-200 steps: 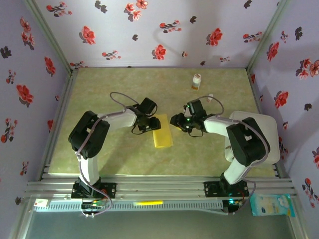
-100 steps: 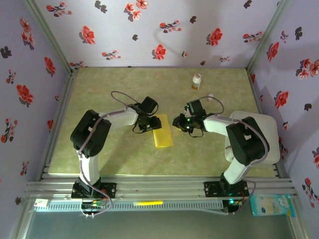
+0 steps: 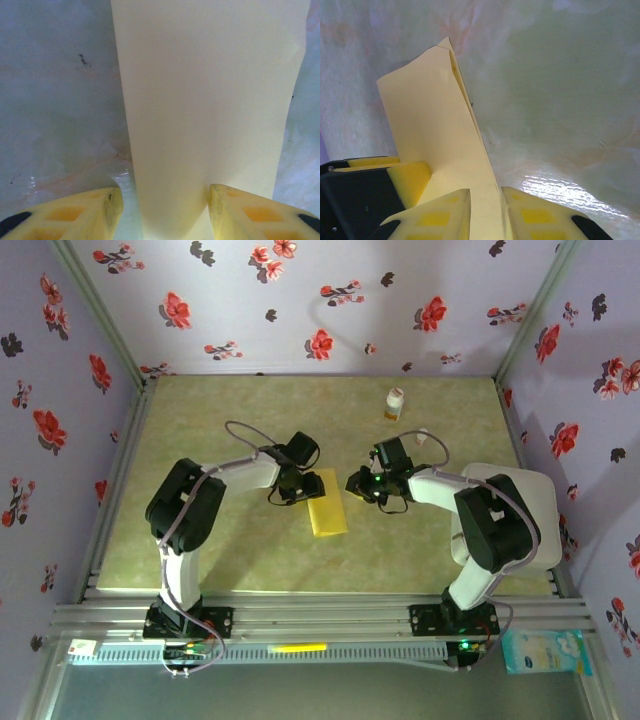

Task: Fold a paper plane with a square sheet of paper (pick it up from the middle)
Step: First fold the square sheet of paper in half at the center of the table.

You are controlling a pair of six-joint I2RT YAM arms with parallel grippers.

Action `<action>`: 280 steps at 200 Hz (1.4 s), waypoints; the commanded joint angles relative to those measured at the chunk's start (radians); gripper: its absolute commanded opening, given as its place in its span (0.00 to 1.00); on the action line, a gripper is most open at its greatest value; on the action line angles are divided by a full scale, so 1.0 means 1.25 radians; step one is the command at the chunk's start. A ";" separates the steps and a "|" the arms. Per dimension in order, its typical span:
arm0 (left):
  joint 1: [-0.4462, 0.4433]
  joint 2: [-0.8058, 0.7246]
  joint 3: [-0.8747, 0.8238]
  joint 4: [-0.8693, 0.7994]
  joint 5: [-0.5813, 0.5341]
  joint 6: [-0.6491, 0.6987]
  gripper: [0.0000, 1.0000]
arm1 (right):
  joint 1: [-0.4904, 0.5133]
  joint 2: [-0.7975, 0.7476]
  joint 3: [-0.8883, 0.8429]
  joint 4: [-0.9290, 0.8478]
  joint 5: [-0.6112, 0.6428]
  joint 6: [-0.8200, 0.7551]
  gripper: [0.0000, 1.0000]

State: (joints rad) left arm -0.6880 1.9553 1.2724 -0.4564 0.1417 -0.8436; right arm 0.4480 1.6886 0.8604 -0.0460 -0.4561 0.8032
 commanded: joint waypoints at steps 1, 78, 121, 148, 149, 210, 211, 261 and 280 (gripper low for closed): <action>0.007 0.079 -0.012 -0.019 -0.064 0.008 0.51 | 0.002 -0.011 0.015 -0.020 0.003 -0.016 0.23; 0.006 0.096 -0.002 -0.030 -0.069 -0.020 0.52 | 0.002 -0.011 0.016 -0.021 -0.002 -0.018 0.23; 0.006 0.102 -0.002 -0.027 -0.071 -0.027 0.52 | 0.002 -0.011 0.015 -0.024 -0.003 -0.019 0.23; 0.006 0.101 -0.002 -0.030 -0.072 -0.002 0.50 | 0.002 -0.011 0.016 -0.025 -0.004 -0.021 0.23; 0.006 0.101 -0.002 -0.030 -0.072 -0.001 0.50 | 0.002 -0.011 0.016 -0.025 -0.004 -0.020 0.23; 0.006 0.104 0.000 -0.037 -0.079 0.019 0.48 | 0.002 -0.009 0.019 -0.027 -0.010 -0.023 0.24; 0.006 0.104 0.000 -0.036 -0.079 0.020 0.48 | 0.002 -0.009 0.019 -0.026 -0.010 -0.023 0.24; 0.006 0.110 0.004 -0.031 -0.077 0.037 0.50 | 0.002 -0.006 0.015 -0.025 -0.012 -0.023 0.24; 0.006 0.112 0.001 -0.030 -0.077 0.041 0.51 | 0.002 -0.006 0.015 -0.025 -0.013 -0.024 0.24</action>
State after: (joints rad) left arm -0.6891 1.9823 1.3140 -0.5083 0.1329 -0.8333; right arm 0.4480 1.6886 0.8604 -0.0521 -0.4572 0.7925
